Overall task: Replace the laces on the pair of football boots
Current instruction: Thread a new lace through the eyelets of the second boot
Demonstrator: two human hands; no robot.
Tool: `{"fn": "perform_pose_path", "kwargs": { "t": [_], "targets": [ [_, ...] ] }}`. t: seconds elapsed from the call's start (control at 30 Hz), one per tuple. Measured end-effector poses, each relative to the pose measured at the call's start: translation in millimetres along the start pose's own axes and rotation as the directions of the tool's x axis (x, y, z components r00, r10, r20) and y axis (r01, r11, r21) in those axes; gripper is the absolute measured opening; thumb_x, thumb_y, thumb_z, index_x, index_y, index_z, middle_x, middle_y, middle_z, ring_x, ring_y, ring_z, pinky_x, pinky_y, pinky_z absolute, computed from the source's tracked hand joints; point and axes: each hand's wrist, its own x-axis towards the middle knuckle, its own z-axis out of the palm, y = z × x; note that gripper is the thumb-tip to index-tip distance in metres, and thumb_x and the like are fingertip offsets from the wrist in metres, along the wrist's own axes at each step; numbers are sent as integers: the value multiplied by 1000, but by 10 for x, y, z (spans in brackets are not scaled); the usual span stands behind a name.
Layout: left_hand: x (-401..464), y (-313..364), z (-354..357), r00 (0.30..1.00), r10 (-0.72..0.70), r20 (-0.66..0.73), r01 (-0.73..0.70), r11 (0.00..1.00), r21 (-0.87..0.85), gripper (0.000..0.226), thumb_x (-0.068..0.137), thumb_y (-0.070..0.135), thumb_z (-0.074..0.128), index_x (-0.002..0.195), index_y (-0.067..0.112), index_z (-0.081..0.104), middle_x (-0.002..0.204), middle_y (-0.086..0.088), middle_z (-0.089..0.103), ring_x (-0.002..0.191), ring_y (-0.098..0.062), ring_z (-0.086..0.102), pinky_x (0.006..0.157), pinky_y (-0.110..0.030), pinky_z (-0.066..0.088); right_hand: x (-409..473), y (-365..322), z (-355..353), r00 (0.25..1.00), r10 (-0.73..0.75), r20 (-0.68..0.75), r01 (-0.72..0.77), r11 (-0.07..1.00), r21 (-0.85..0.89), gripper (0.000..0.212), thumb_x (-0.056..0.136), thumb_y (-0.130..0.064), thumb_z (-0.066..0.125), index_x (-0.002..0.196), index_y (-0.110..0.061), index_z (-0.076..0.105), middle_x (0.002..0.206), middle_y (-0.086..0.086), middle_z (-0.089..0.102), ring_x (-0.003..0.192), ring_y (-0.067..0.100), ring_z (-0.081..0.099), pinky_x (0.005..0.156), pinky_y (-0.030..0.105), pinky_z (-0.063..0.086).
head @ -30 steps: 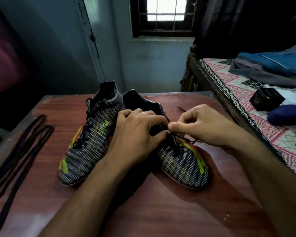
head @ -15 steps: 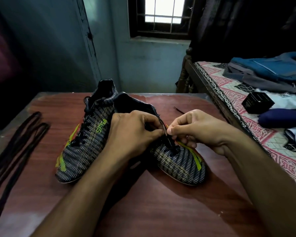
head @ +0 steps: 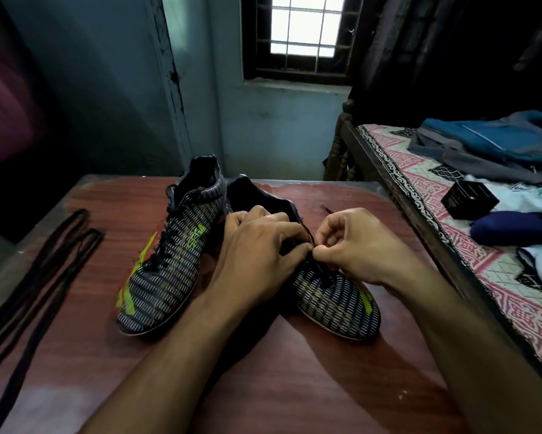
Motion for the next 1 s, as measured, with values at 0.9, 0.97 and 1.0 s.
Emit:
{"fn": "perform_pose_path", "kwargs": {
  "t": [0.9, 0.97, 1.0],
  "targets": [
    [42, -23, 17, 991, -99, -85, 86, 986, -140, 9, 83, 31, 64, 82, 29, 73, 80, 13, 55, 78, -10, 57, 81, -43, 50, 51, 206, -230, 964, -183, 194, 120, 947, 297, 15, 95, -1, 67, 95, -13, 75, 82, 18, 71, 69, 23, 65, 62, 33, 56],
    [60, -35, 23, 988, -127, -84, 115, 984, -135, 11, 83, 33, 65, 81, 26, 73, 82, 13, 53, 81, -12, 56, 80, -46, 52, 55, 224, -232, 957, -198, 211, 147, 961, 234, 15, 91, -4, 73, 93, -19, 74, 75, 15, 70, 64, 20, 64, 64, 32, 55],
    [65, -40, 25, 988, -131, -80, 121, 986, -118, 13, 83, 34, 64, 80, 25, 73, 82, 11, 54, 83, -14, 56, 80, -46, 52, 57, 229, -236, 955, -202, 220, 155, 965, 212, 14, 89, -7, 77, 92, -20, 74, 74, 13, 71, 64, 17, 65, 65, 32, 55]
  ]
}}
